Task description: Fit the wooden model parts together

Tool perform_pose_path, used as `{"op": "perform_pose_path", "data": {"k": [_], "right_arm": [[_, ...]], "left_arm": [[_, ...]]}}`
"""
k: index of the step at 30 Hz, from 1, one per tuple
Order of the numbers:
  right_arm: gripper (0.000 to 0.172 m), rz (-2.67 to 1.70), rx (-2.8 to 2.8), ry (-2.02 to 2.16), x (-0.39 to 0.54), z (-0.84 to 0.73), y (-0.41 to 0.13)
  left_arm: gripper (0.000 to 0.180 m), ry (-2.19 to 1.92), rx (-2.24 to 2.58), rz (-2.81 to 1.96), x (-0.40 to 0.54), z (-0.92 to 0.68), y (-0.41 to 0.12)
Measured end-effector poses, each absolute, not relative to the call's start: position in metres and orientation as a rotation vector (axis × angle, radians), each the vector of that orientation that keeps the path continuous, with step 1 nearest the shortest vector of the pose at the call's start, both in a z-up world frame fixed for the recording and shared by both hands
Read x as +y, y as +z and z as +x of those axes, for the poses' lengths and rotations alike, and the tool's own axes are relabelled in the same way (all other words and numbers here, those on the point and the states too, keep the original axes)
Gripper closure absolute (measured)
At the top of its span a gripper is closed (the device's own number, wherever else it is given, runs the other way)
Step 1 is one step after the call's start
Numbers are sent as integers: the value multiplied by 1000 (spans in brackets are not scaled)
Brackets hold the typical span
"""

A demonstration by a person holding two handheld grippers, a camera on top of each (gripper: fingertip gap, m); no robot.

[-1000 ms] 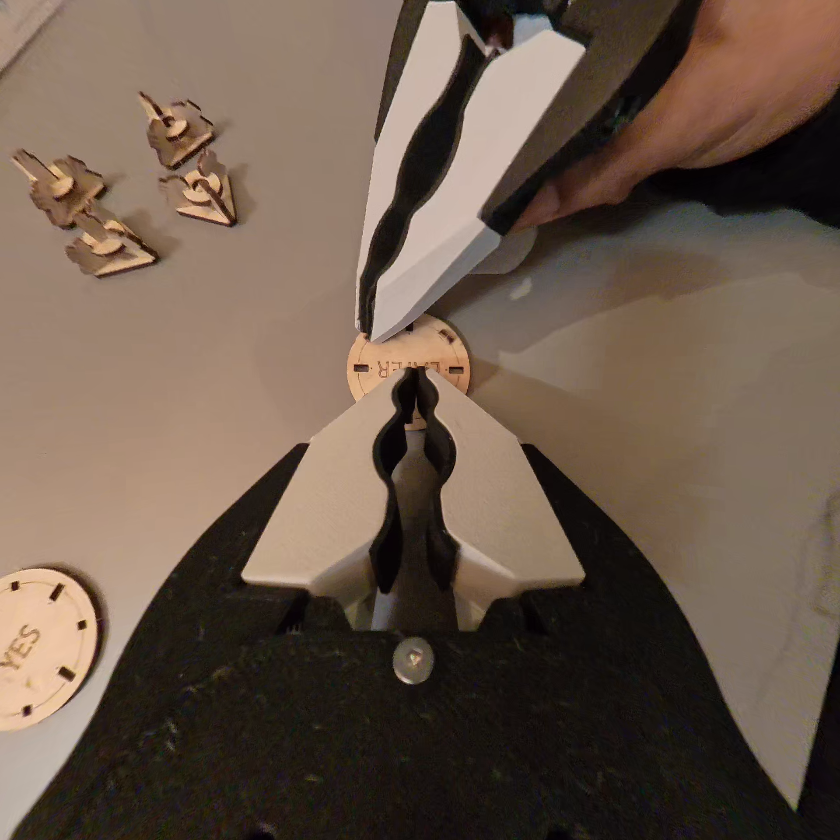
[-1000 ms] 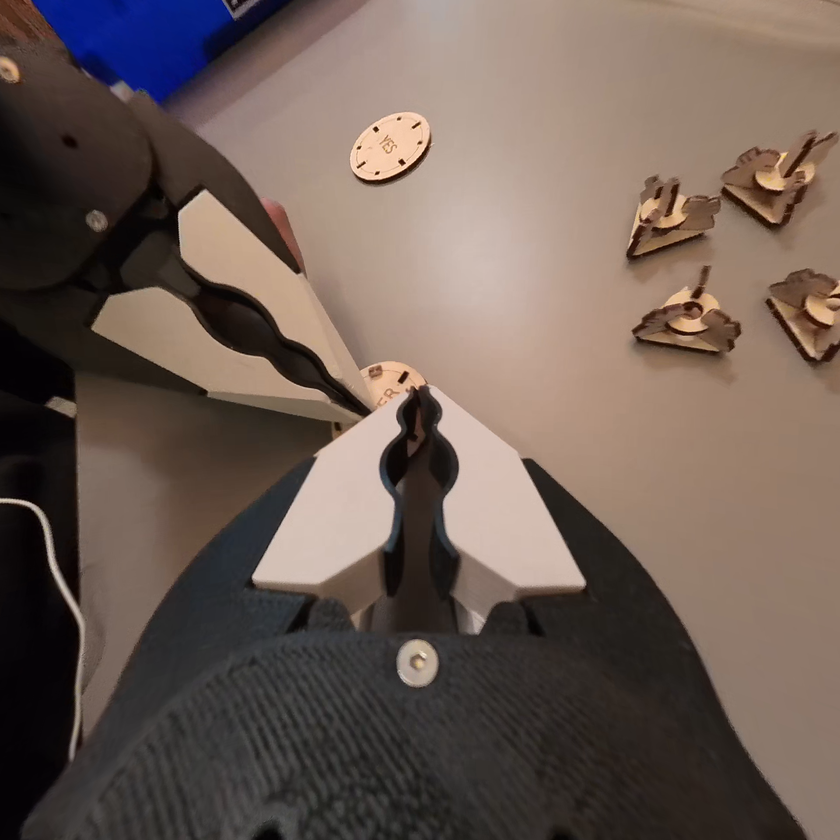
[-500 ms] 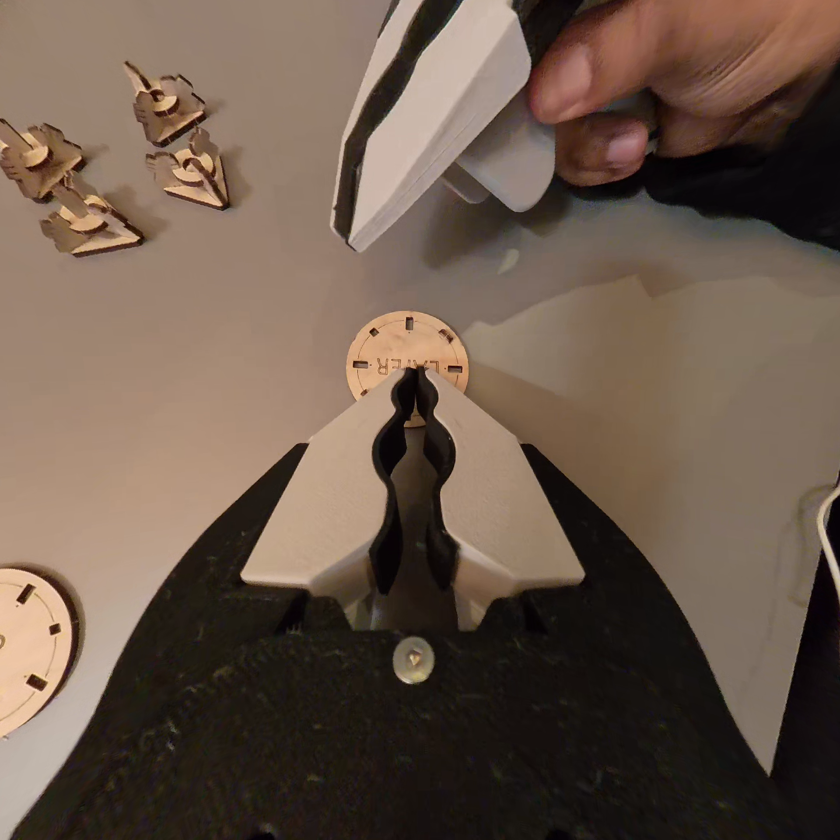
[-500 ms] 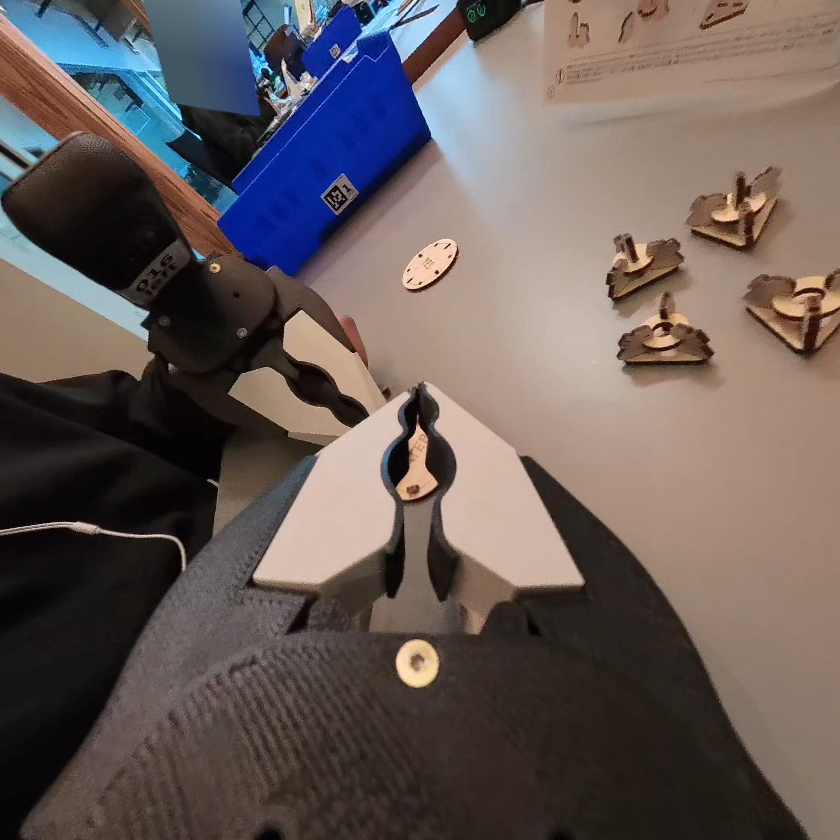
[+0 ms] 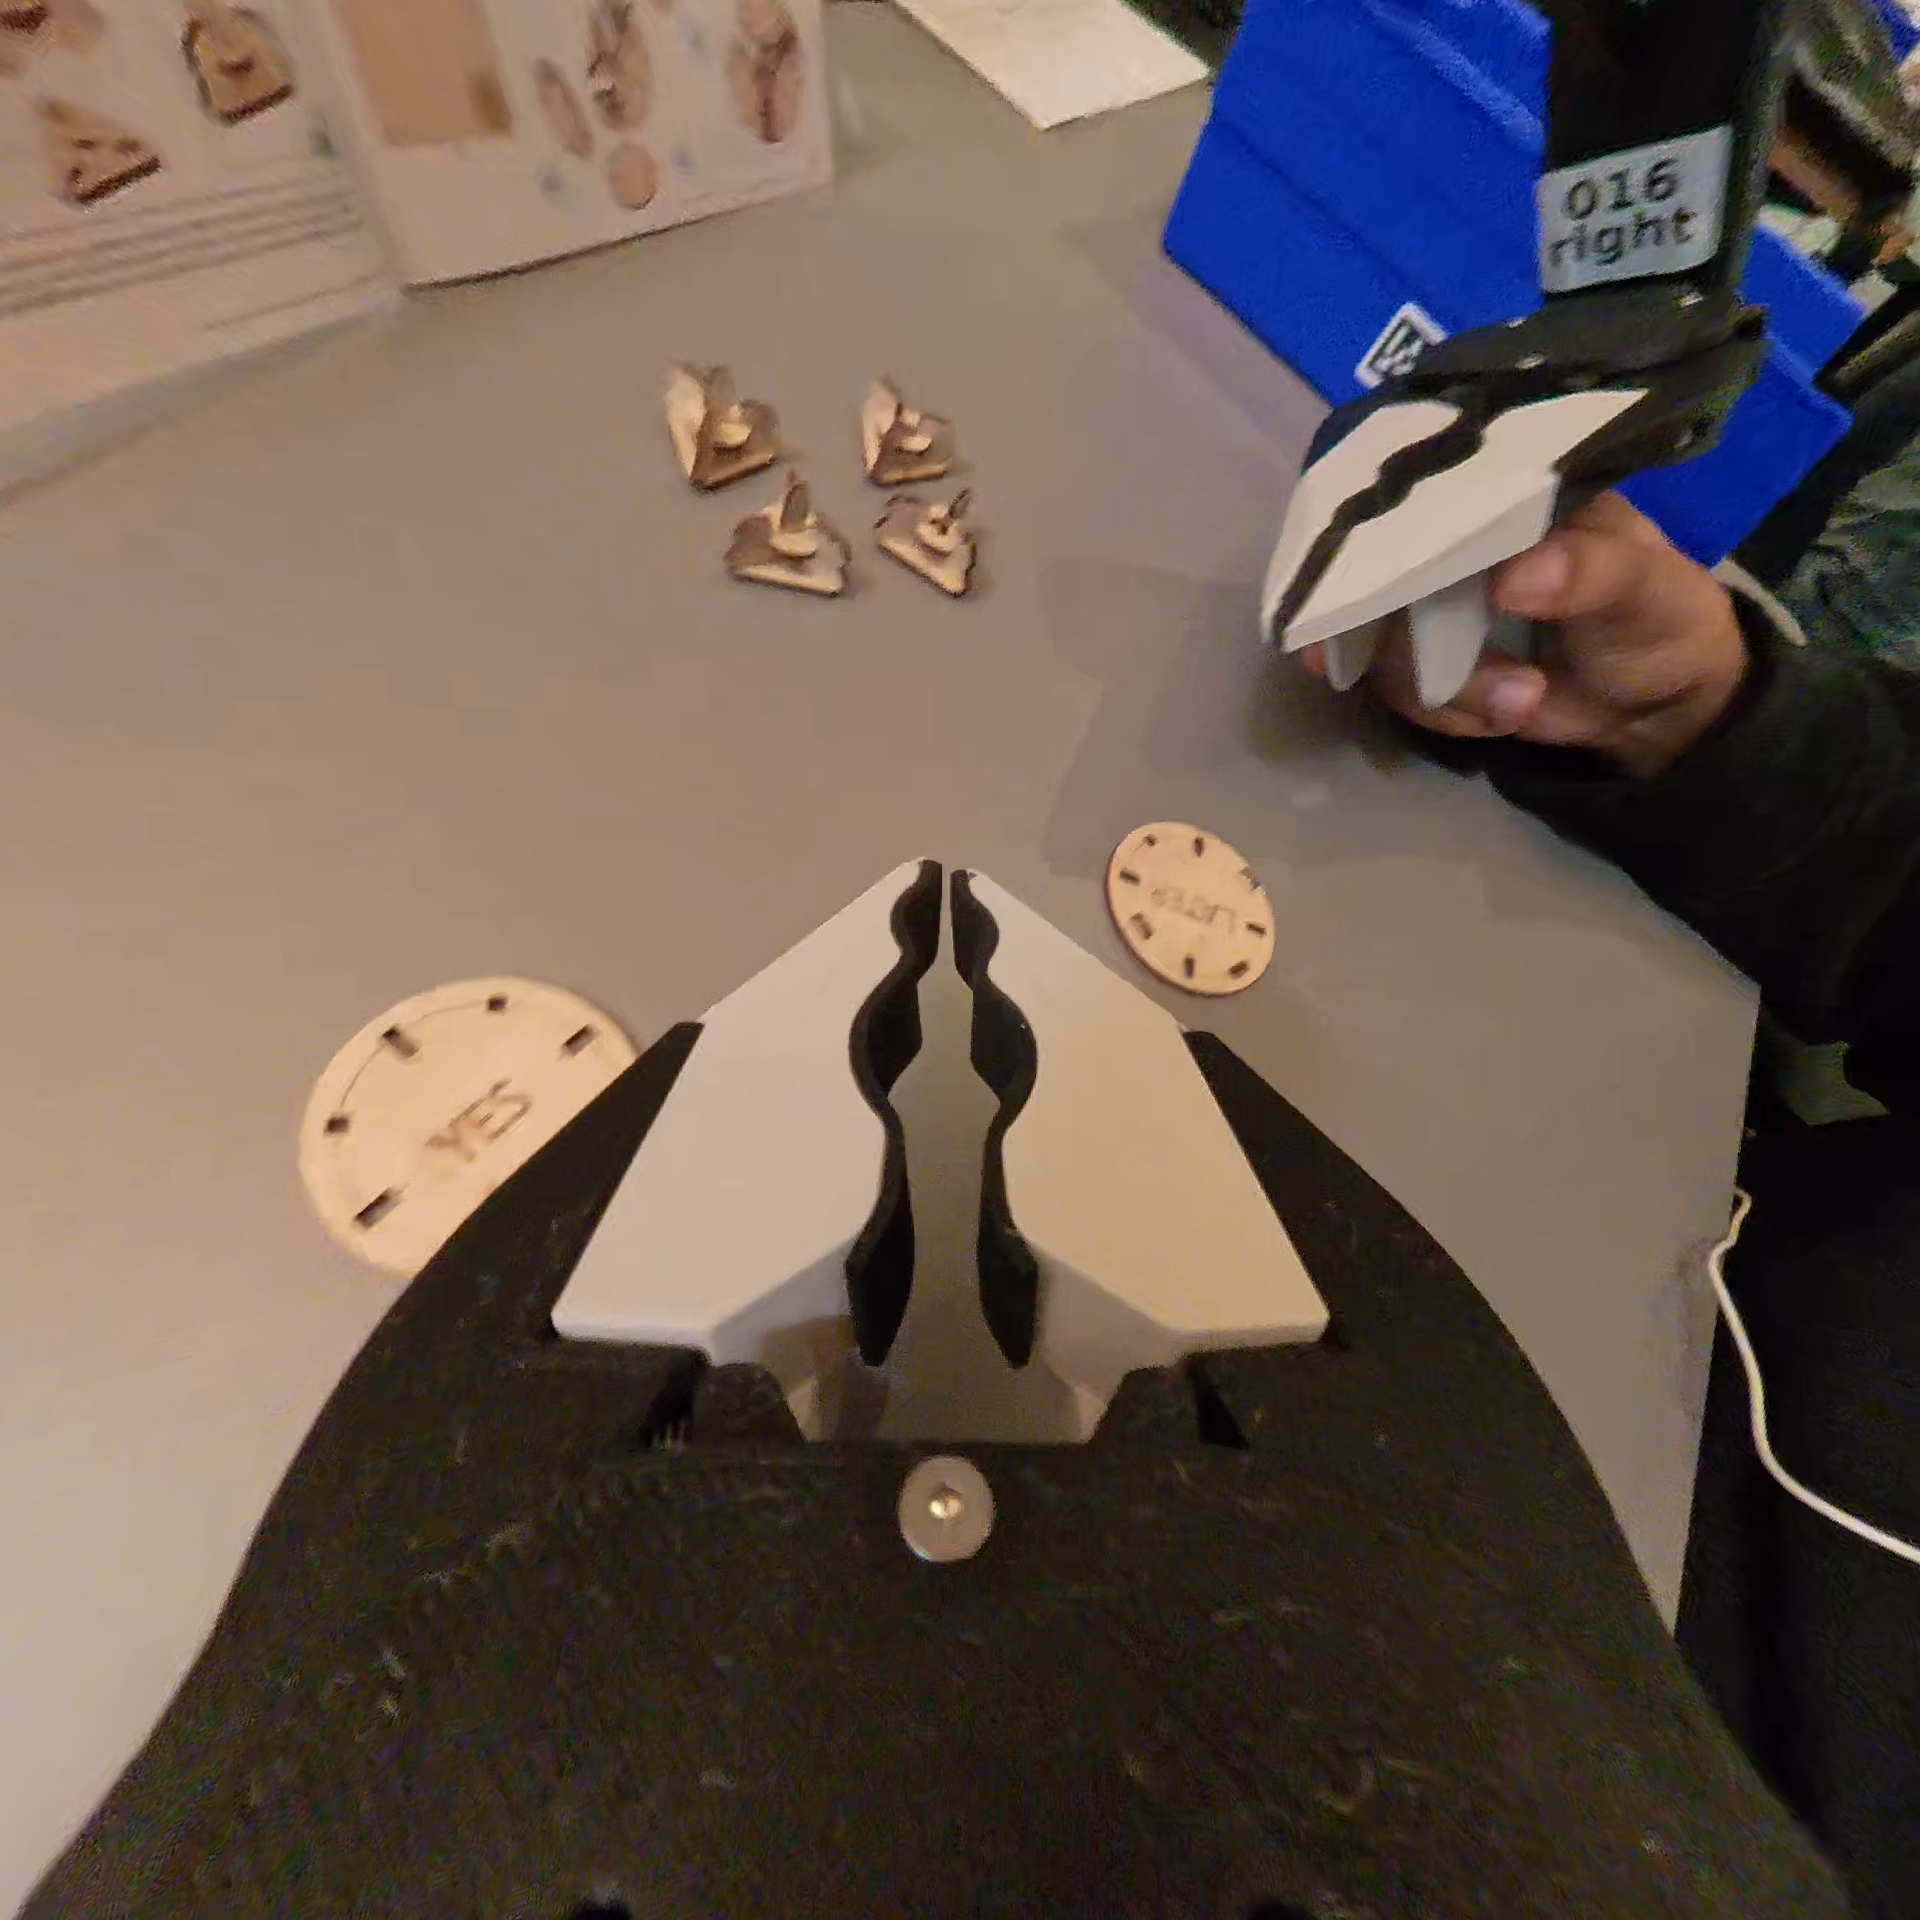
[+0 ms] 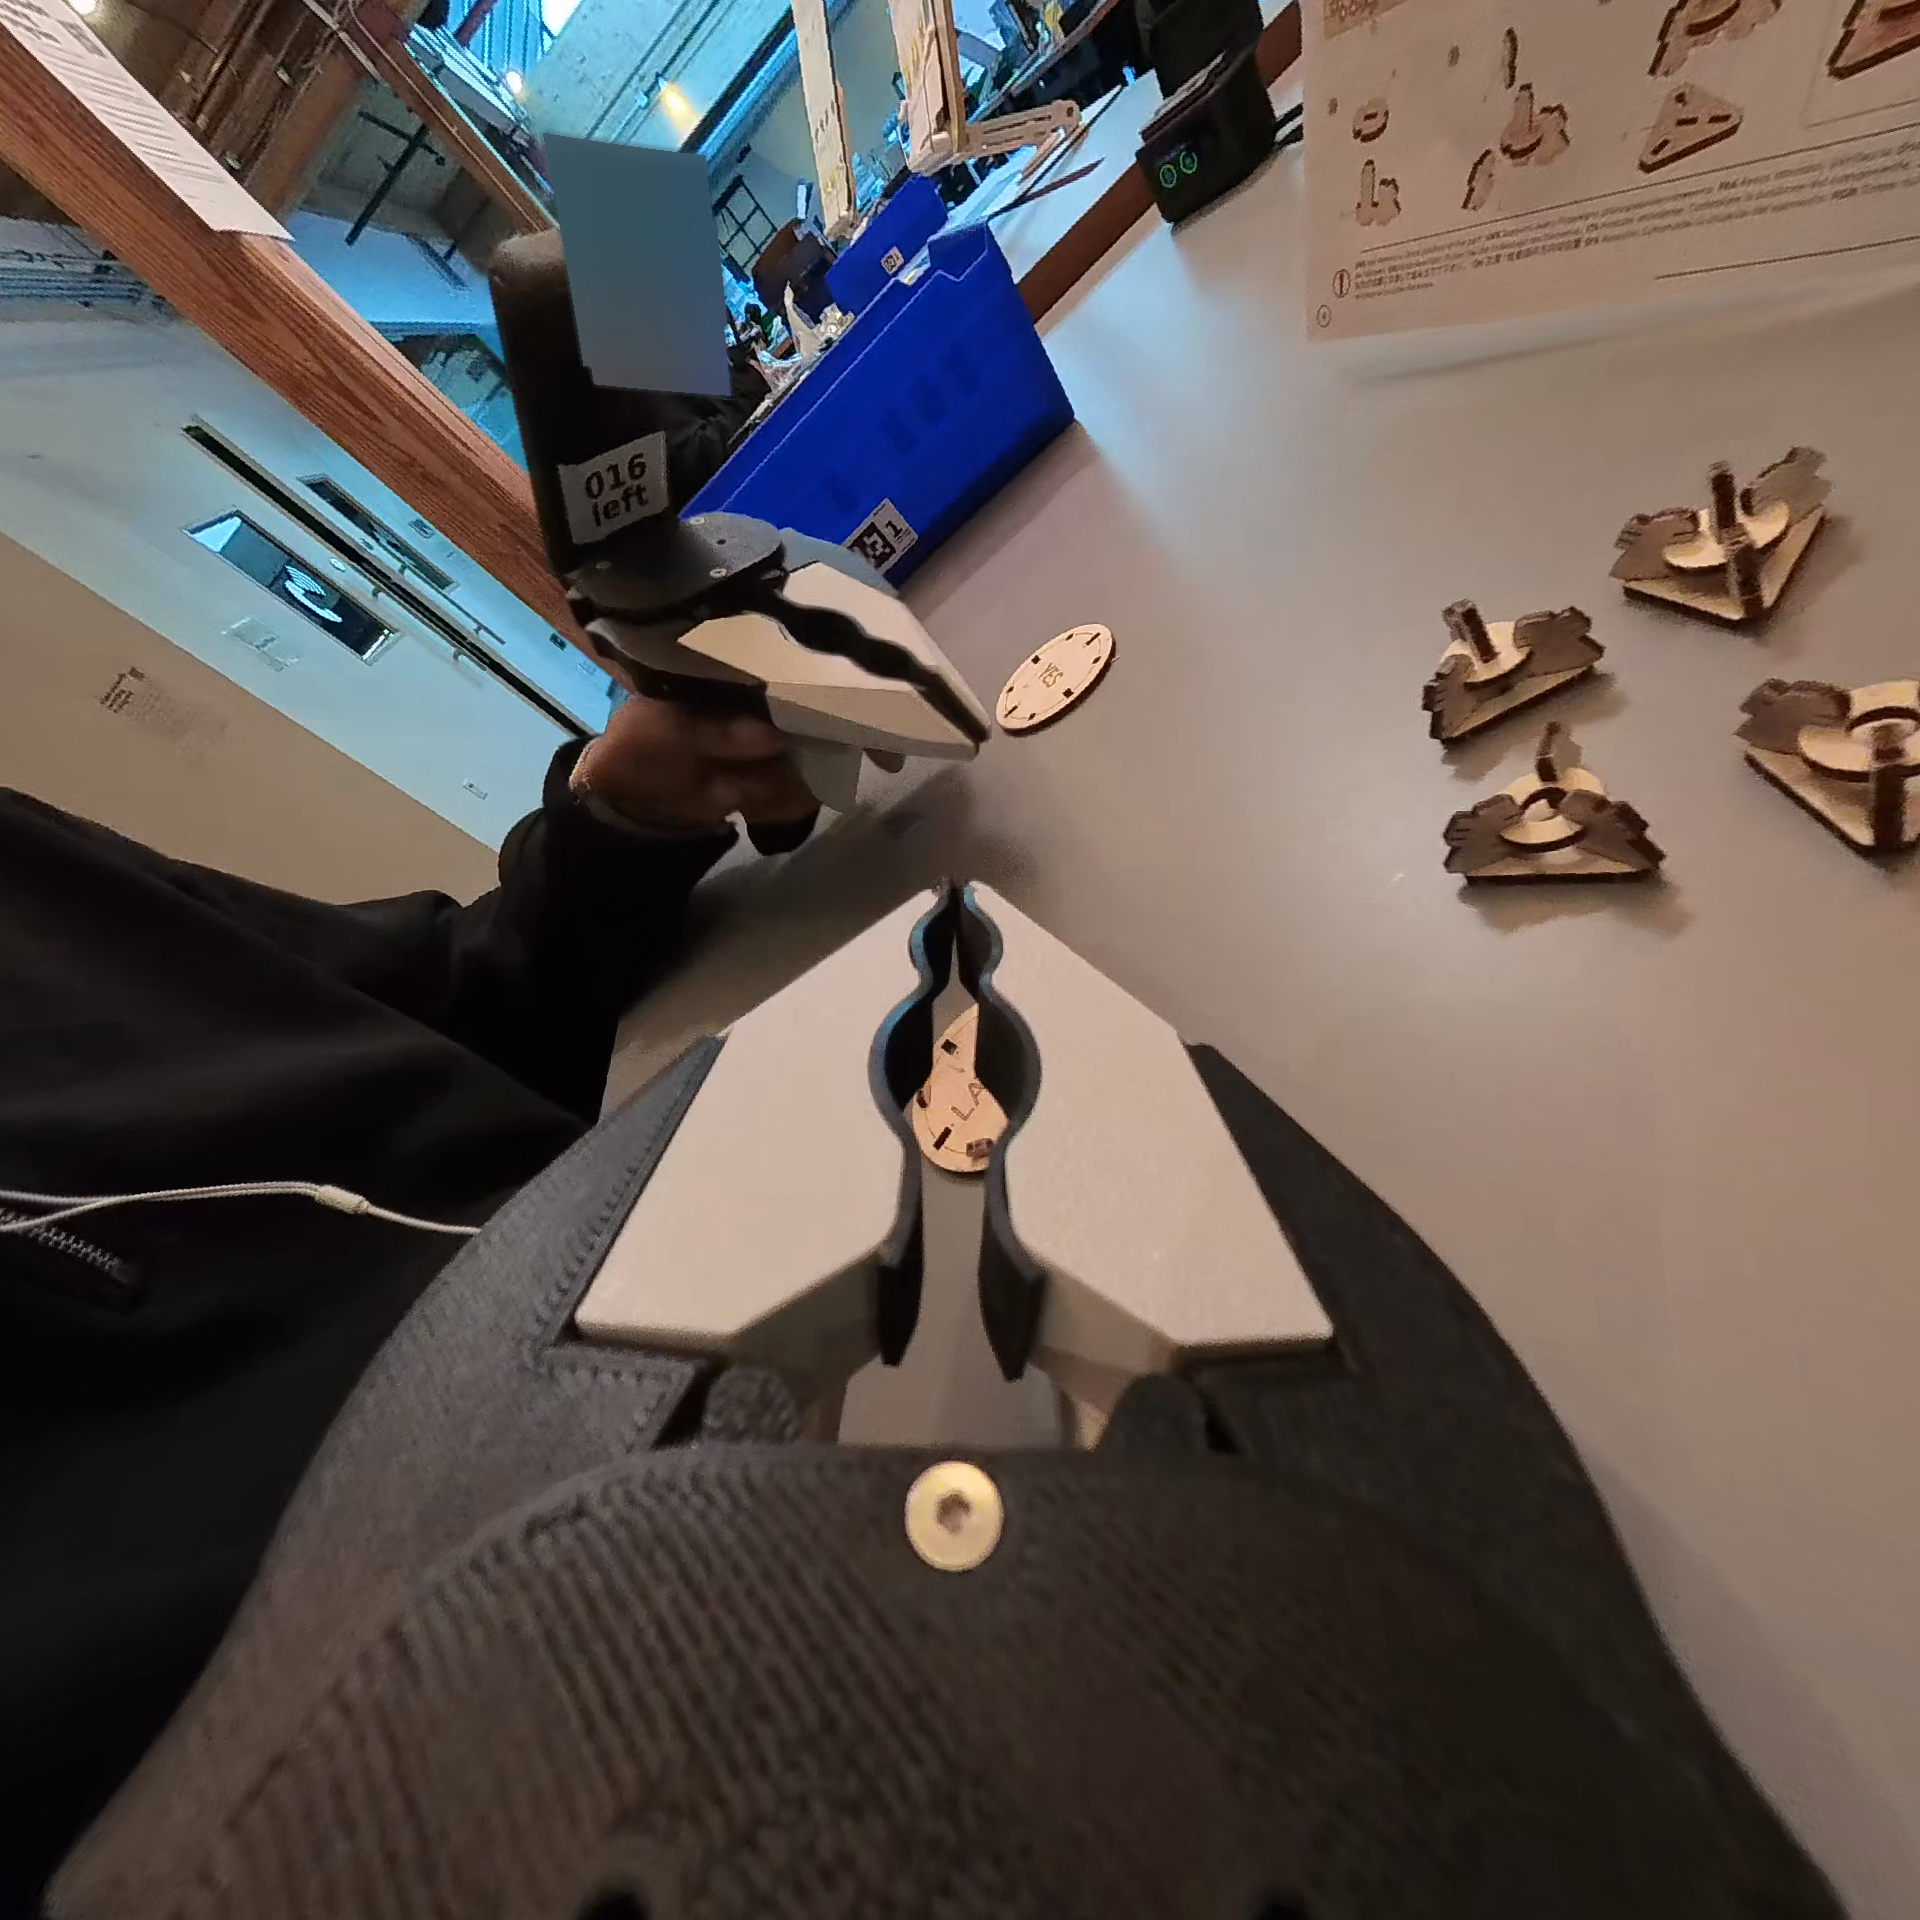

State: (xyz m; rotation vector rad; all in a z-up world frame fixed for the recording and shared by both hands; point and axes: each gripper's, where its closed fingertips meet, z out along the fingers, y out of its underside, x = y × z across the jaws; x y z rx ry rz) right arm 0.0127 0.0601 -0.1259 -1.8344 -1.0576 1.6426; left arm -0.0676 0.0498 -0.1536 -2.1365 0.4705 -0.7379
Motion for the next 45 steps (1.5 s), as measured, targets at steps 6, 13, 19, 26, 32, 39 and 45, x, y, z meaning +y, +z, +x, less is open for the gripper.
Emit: {"op": "perform_pose_path", "data": {"k": [6, 13, 19, 26, 32, 39, 45], "right_arm": [[171, -1855, -1078, 1614, 59, 11, -130], [167, -1863, -1071, 1637, 59, 11, -130], [167, -1877, -1047, 1682, 60, 11, -130], [167, -1880, -1025, 1705, 62, 12, -129], [166, -1886, -1026, 1705, 62, 12, -130], [166, -1889, -1013, 1720, 63, 12, -130], [165, -1881, -1036, 1699, 61, 12, -130]], "left_arm": [[166, -689, 697, -2280, 21, -59, -182], [161, -735, 817, -2304, 5, -45, -190], [161, -744, 864, -2298, 0, -46, -189], [166, -800, 890, -2258, -1, -46, -190], [173, -825, 872, -2273, 0, -47, -191], [179, -877, 873, -2285, -3, -45, -192], [179, -963, 882, -2275, -7, -43, -189]]}}
